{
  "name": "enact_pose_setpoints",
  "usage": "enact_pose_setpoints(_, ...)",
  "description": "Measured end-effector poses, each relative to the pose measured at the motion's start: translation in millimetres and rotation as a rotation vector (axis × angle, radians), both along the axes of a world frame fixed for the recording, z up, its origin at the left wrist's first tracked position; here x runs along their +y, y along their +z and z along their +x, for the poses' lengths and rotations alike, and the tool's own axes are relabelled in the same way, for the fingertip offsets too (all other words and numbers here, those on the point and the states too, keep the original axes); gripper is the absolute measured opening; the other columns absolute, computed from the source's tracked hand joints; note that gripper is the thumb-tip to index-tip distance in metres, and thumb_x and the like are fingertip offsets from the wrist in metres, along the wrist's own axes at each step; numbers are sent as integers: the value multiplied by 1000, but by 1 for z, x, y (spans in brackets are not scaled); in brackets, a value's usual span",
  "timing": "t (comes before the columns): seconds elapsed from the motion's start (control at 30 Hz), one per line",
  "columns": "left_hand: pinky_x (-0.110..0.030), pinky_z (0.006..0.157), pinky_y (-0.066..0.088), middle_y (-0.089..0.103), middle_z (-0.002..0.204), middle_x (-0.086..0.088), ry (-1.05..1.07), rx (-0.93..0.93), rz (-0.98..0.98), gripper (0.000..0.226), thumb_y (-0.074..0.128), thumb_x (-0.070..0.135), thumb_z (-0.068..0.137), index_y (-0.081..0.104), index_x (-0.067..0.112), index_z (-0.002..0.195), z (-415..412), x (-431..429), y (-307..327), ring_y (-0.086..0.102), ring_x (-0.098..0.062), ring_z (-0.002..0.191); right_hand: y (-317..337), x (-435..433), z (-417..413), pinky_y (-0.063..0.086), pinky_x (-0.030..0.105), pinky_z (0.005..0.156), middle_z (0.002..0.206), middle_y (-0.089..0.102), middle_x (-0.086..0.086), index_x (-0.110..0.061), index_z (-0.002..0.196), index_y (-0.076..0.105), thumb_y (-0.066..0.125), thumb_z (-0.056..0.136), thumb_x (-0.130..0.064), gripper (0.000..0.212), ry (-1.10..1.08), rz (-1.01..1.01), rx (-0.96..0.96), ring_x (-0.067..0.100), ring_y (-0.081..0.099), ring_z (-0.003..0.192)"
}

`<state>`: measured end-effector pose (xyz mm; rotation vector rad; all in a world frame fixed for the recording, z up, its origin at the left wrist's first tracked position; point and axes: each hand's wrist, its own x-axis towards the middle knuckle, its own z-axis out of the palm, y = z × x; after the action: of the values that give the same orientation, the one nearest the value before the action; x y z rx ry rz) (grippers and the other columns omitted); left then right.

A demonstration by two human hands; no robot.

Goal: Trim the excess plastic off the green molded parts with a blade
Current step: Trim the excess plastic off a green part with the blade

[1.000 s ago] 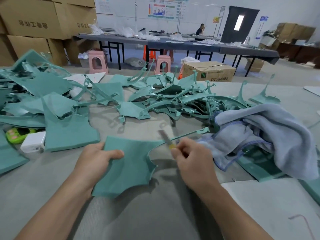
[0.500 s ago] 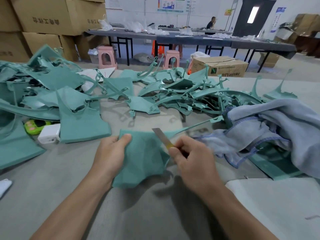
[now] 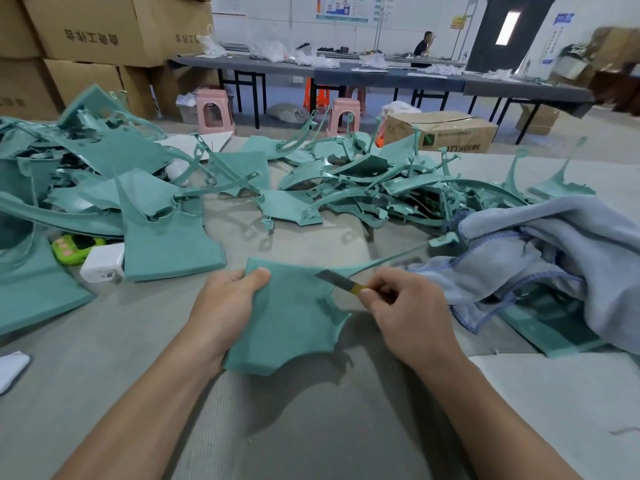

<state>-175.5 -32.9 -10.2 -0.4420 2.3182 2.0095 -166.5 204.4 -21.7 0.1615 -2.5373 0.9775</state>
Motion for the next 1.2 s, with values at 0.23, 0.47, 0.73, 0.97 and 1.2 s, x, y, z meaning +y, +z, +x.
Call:
enact_pose_setpoints(0.23, -28, 46, 54, 77, 76, -13, 63, -40, 96, 24, 65, 25, 95, 76, 5, 88, 1, -4, 4, 73, -26, 58, -4, 1, 0, 40, 20, 50, 62, 62, -10, -27, 73, 67, 78, 85, -25, 17, 47, -5, -81, 11, 57, 60)
enact_pose_setpoints(0.47, -23, 35, 46, 74, 65, -10, 86, -59, 181, 21, 64, 20, 96, 74, 3, 88, 4, -2, 14, 69, -22, 47, -2, 6, 0, 41, 24, 53, 62, 65, -5, -26, 77, 73, 79, 86, -22, 12, 224, -185, -189, 5, 52, 55)
enact_pose_setpoints(0.73, -28, 39, 50, 76, 73, -14, 44, -90, 166, 21, 65, 21, 95, 76, 4, 87, 2, -4, 9, 72, -28, 53, 6, 6, 2, 50, 34, 64, 69, 70, 1, -21, 77, 77, 79, 86, -10, 14, 267, -248, -200, 18, 61, 65)
enact_pose_setpoints(0.97, -27, 43, 51, 76, 74, -13, 51, -81, 30, 20, 67, 20, 93, 76, 6, 83, -5, -7, 2, 72, -25, 54, 8, 9, 3, 42, 12, 54, 63, 70, -17, -28, 79, 81, 80, 85, -11, 18, 256, -85, -236, 0, 59, 54)
enact_pose_setpoints(1.2, -23, 40, 48, 75, 67, -8, 64, -93, -6, 19, 68, 21, 93, 76, 5, 85, -7, -8, 1, 71, -23, 52, 13, 12, 4, 46, 13, 58, 68, 73, -19, -33, 75, 81, 82, 83, -9, 25, 256, -163, -284, -1, 65, 62)
